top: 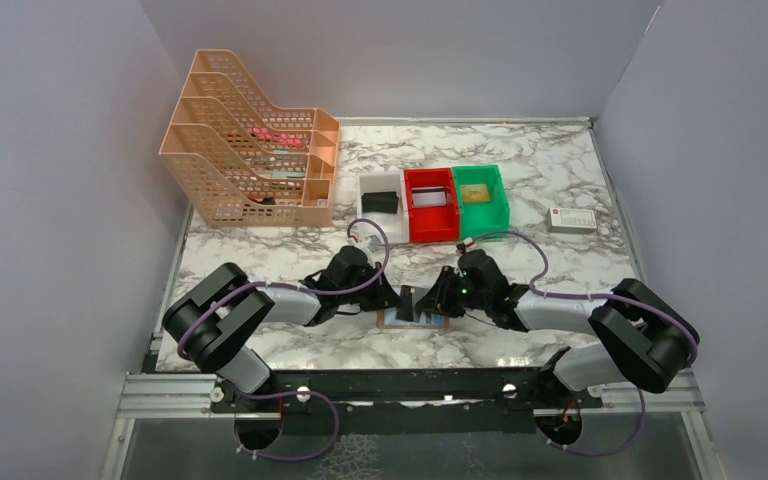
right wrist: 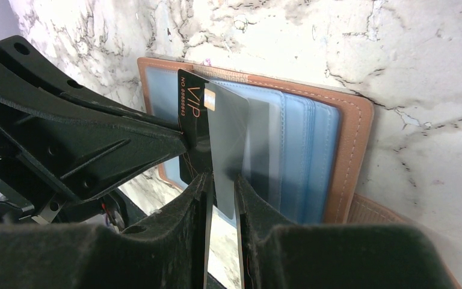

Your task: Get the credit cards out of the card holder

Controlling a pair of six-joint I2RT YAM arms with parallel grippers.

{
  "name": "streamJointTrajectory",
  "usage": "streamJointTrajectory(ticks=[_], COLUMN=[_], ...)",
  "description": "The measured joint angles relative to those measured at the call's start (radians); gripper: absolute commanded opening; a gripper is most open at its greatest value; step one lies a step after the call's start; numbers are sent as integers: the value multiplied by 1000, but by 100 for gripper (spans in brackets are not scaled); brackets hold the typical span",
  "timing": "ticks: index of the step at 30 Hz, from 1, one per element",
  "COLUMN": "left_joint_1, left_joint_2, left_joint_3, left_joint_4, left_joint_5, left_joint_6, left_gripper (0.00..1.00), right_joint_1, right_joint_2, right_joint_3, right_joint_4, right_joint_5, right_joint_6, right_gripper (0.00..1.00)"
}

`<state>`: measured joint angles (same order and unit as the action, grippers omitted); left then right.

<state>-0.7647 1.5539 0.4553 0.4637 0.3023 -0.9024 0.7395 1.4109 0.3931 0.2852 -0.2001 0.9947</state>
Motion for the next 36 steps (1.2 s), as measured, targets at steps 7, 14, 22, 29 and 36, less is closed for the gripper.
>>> streamJointTrajectory(ticks=[7,14,22,29,36], left_joint_1=[6,39,46,50,51], left_joint_2=[-10,-60,-97,-93,-70], left_joint_3=[-2,-31,-49,-45,-34], left_joint_4=[-2,6,6,5,5], left_joint_5=[8,84,126,155,190], left_joint_6=[20,21,24,29,32], left_gripper=[0,0,0,5,16], right_joint_1=[0,8,12,12,12], right_joint_2=[0,-38,-111,-75,16], right_joint_3=[0,-13,-19,-1,25], right_joint_4=[1,8,-75,-63,22], right_joint_5=[0,6,7,-23,-61], right_joint_6=[0,-1,-50,-93,-78], right_gripper=[28,34,35,35,33])
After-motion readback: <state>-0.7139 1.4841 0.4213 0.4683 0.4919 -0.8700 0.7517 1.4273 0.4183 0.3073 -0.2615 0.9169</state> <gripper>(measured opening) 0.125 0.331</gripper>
